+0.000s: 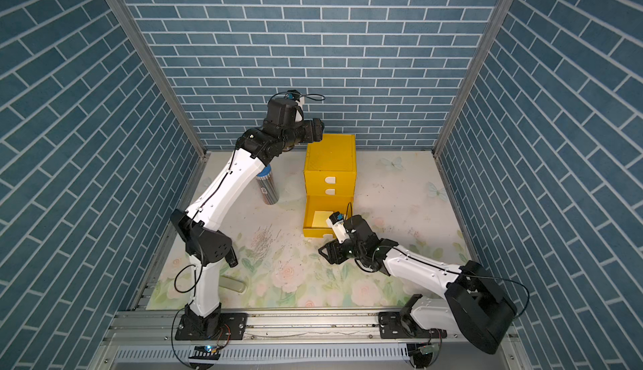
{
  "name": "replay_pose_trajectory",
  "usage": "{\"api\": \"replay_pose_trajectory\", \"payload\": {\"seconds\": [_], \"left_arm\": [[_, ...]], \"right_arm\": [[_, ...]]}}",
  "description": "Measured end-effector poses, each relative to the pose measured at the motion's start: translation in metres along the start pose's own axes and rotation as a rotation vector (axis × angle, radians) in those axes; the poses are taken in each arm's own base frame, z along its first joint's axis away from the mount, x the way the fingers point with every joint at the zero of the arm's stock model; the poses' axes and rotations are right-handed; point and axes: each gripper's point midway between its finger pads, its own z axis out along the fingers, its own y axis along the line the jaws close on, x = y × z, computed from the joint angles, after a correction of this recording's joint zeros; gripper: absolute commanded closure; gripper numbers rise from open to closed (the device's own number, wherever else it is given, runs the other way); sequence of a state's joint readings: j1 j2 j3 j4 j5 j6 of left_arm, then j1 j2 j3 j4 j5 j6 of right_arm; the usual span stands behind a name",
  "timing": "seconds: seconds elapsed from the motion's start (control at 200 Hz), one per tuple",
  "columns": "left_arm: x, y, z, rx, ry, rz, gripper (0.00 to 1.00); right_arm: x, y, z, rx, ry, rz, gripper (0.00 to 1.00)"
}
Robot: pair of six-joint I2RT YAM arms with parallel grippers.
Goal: Please put the sticky notes in the drawer by color
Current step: Close the drawer in the storage box.
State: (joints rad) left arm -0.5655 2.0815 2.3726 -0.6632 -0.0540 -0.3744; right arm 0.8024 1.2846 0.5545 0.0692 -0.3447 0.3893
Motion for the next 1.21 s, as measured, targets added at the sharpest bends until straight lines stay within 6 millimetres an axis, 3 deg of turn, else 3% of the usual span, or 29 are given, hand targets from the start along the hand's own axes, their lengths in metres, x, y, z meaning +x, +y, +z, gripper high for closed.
{"api": "replay_pose_trajectory", "payload": {"seconds": [0.14, 0.31, 0.59, 0.92, 1.205], "left_arm": [[0.059, 0.026, 0.037, -0.056, 0.156, 0.017, 0.13], [0.112, 0.044, 0.052, -0.099, 0.276, 0.021, 0.14], [0.115, 0.044, 0.045, -0.081, 0.255, 0.008, 0.21], [0.116, 0.041, 0.047, -0.06, 0.223, 0.0, 0.22], [0.119, 0.036, 0.046, -0.045, 0.23, 0.004, 0.22]], "right_arm": [[-0.003, -0.005, 0.017, 0.01, 0.031, -0.033, 0.34], [-0.014, -0.011, 0.031, 0.034, 0.034, -0.069, 0.33], [-0.041, -0.034, 0.044, 0.174, -0.008, -0.141, 0.31], [-0.109, -0.071, 0.06, 0.413, -0.123, -0.288, 0.28], [-0.135, -0.105, 0.077, 0.565, -0.143, -0.382, 0.27]]}}
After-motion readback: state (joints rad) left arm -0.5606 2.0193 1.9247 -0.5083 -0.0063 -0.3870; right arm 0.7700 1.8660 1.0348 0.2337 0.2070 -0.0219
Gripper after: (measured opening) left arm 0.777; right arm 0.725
